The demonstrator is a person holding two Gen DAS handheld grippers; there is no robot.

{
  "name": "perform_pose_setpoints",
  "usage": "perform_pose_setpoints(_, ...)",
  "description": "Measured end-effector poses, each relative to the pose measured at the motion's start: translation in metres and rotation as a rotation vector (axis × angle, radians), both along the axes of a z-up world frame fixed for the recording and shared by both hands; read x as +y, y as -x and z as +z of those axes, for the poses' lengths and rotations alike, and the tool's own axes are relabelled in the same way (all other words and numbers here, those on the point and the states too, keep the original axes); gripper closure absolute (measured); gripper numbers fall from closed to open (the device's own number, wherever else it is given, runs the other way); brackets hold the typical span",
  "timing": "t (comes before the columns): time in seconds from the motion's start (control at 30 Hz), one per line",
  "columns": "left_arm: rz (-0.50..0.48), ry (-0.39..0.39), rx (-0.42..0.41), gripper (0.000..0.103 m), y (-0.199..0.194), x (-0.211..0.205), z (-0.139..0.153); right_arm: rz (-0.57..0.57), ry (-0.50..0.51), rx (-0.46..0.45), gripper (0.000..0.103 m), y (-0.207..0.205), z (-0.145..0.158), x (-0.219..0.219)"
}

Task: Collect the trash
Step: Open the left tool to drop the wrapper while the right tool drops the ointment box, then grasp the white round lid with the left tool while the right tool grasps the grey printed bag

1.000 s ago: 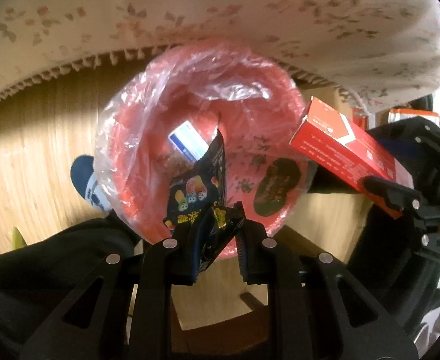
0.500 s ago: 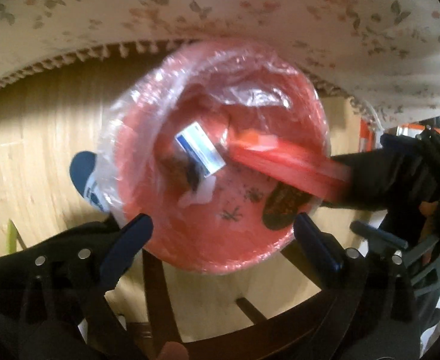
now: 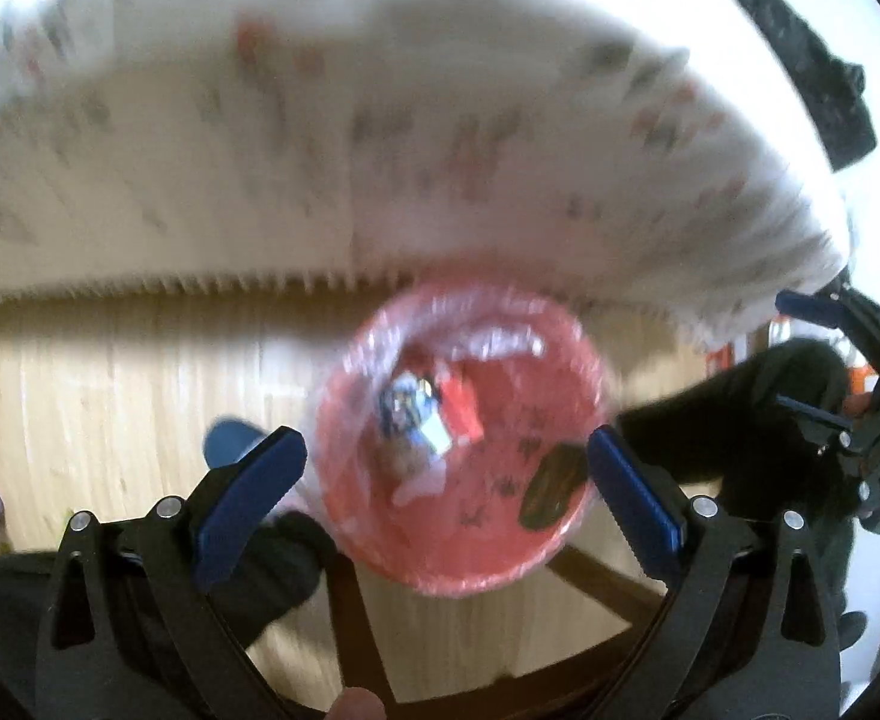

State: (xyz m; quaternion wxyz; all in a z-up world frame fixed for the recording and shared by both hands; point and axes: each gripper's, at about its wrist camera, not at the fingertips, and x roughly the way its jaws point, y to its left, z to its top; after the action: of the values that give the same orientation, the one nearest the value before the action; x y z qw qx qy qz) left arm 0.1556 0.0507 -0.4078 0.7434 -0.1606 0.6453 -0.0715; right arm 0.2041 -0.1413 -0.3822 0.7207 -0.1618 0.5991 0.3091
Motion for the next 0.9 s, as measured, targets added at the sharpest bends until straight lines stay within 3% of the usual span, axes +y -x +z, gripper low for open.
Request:
perform_pose_setpoints(0.23,0.027,-0.047,-0.199,0.006,-0.036,0.016,0.084,-0.096,-0.09,-0.141,0.005,-0.05,0.069,-0.017)
perform_pose_setpoints(0.4,0.052,-0.103,-0.282,0.006,-0.075,0.031,0.12,-0.17,-0.12,-0.228,0.005,-0.097,0.103,-0.026)
perform_pose_setpoints(0.73,0.107,-0.168,-0.383,0.006,-0.163,0.065,0.144,-0.243,-0.133,-0.332,0.005,-0.189,0.129,-0.024)
perform_pose_setpoints(0.9,0.085,-0.216,-0.439,0.006,-0.214,0.076,0.151,-0.283,-0.143,-0.349,0.005,-0.232,0.13,-0.017)
